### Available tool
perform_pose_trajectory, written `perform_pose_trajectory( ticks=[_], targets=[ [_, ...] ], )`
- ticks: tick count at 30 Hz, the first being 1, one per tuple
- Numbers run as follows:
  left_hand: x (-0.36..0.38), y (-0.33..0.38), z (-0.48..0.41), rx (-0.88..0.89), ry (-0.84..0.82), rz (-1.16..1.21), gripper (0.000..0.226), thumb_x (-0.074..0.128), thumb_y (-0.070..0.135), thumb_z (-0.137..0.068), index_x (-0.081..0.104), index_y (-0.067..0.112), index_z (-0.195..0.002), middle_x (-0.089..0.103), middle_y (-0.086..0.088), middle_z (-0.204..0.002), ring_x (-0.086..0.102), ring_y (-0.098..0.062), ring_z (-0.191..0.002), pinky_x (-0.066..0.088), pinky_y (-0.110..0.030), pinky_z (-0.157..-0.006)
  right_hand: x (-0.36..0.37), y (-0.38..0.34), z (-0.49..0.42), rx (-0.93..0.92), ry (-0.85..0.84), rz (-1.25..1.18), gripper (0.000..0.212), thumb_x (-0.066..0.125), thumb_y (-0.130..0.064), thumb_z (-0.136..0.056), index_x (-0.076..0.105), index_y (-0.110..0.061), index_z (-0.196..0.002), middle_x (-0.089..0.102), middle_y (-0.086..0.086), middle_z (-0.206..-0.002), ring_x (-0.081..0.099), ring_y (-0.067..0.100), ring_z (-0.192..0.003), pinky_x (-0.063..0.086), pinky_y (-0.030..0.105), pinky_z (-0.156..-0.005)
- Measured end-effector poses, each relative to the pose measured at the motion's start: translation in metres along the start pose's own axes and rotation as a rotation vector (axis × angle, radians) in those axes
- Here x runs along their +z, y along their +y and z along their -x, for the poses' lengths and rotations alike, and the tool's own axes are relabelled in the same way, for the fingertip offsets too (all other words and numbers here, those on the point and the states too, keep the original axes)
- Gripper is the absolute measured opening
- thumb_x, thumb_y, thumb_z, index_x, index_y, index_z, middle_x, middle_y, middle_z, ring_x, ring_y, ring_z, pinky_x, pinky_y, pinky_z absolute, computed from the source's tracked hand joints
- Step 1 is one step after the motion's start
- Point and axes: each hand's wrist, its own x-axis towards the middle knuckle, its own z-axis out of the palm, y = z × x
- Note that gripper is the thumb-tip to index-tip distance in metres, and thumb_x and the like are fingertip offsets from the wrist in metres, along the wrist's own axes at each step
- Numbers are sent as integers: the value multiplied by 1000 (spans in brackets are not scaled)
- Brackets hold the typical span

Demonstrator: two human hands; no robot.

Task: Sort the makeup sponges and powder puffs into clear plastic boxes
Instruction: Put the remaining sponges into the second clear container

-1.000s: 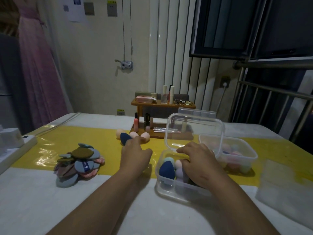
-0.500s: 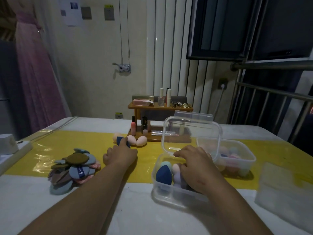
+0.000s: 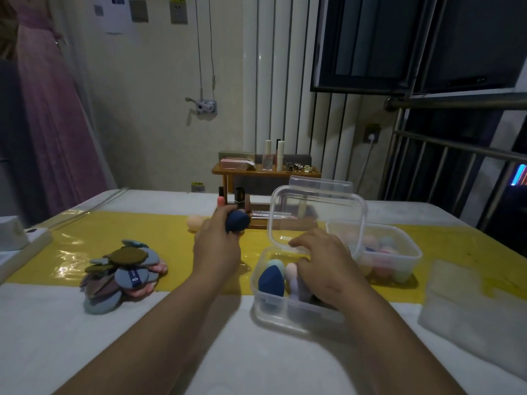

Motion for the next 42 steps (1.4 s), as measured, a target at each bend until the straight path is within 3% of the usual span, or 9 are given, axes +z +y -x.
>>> perform_pose_trajectory(
  ticks=[4,10,17,21,23,26,31,36,42],
  targets=[
    [-2,24,20,241,-200,30,45,78,42,-79,61,37,-119,55,27,-101,56,-3,-97,50,-29,-79,-3,4,1,-60,206,-416,25,57,-33,-96,61,-32,-121,60,-13,-118,53,4,-106,49,33,-90],
    [8,35,34,436,-231,-83,51,57,58,-70,57,52,-121,51,23,-84,46,2,-83,39,-30,-70,-2,8,3,-70,134,-540,23,73,-37,-81,64,-37,-103,65,-13,-100,59,4,-93,47,17,-70],
    [7,41,38,390,-417,-186,21,70,66,-68,61,47,-70,59,17,-81,48,-6,-89,45,-41,-82,-1,12,0,114,362,-634,22,58,-38,-65,53,-37,-87,61,-7,-83,59,18,-78,48,35,-60],
    [3,50,33,346,-704,-346,34,69,69,-69,72,45,-93,59,16,-81,46,-9,-93,36,-38,-82,-2,13,0,137,397,-593,20,54,-36,-58,56,-33,-77,58,-10,-71,56,21,-71,51,43,-61],
    [2,54,30,337,-745,-393,34,71,63,-72,73,45,-100,58,17,-79,48,-10,-92,31,-34,-73,-2,13,-1,134,378,-583,15,54,-34,-58,56,-30,-72,56,-10,-65,54,21,-68,51,45,-60],
    [4,59,30,304,-752,-396,19,73,54,-74,71,39,-85,61,16,-81,49,-9,-87,29,-30,-67,-2,13,0,129,342,-502,14,52,-35,-58,54,-28,-71,54,-6,-65,52,20,-66,50,45,-57],
    [5,59,34,207,-672,-359,16,80,35,-70,64,33,-71,53,7,-95,48,-19,-97,48,-38,-80,-8,11,4,113,228,-323,8,55,-31,-63,52,-25,-67,57,-4,-66,53,18,-65,41,29,-53],
    [6,59,34,164,-659,-377,14,82,30,-70,73,30,-81,46,3,-104,46,-20,-106,55,-39,-85,-17,3,6,139,-146,-77,10,61,-17,-74,59,-27,-73,63,-3,-78,59,18,-76,50,32,-63],
    [8,59,34,180,-668,-422,17,79,34,-77,77,26,-92,49,3,-105,41,-19,-109,53,-38,-88,-25,1,8,124,-227,-79,15,68,-12,-72,61,-25,-69,65,-3,-78,60,18,-77,44,27,-61]
  ],
)
